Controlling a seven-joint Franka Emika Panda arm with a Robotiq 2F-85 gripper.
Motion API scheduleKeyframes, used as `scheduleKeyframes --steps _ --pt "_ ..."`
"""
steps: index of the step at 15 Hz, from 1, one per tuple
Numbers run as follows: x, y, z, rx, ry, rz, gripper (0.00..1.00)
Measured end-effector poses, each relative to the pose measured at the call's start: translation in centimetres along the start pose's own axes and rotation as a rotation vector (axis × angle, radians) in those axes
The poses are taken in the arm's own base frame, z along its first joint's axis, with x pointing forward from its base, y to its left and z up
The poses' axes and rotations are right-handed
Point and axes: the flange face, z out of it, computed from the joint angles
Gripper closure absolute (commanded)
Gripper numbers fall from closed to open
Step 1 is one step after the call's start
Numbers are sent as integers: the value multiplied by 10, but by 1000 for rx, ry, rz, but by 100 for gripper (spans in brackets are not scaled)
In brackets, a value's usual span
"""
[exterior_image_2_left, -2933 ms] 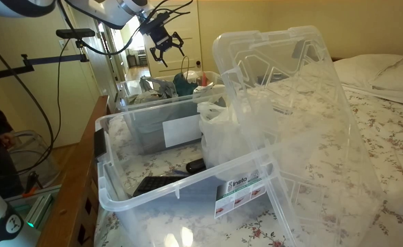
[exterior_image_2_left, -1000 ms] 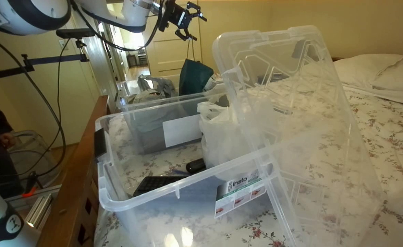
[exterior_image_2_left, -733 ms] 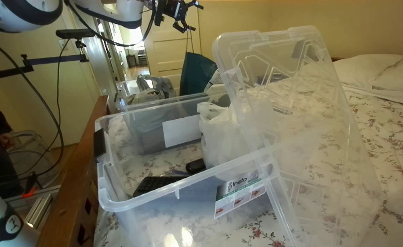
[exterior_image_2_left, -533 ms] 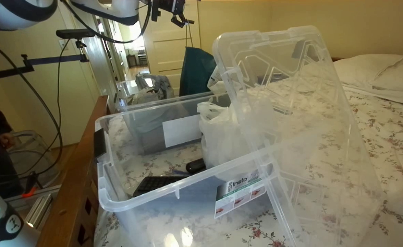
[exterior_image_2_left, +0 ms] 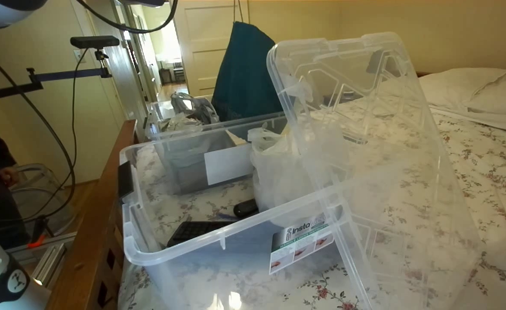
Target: Put the bag in the basket
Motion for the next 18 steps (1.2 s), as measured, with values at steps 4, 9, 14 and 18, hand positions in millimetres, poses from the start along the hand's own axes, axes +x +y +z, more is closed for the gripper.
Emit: scheduleKeyframes --steps 4,9,14,18 --pt "1 62 -18 -101 -4 75 0" --pt "2 104 -47 -140 8 86 0" --pt "3 123 -70 -141 21 58 0" --pt "-3 152 -87 -152 8 71 0"
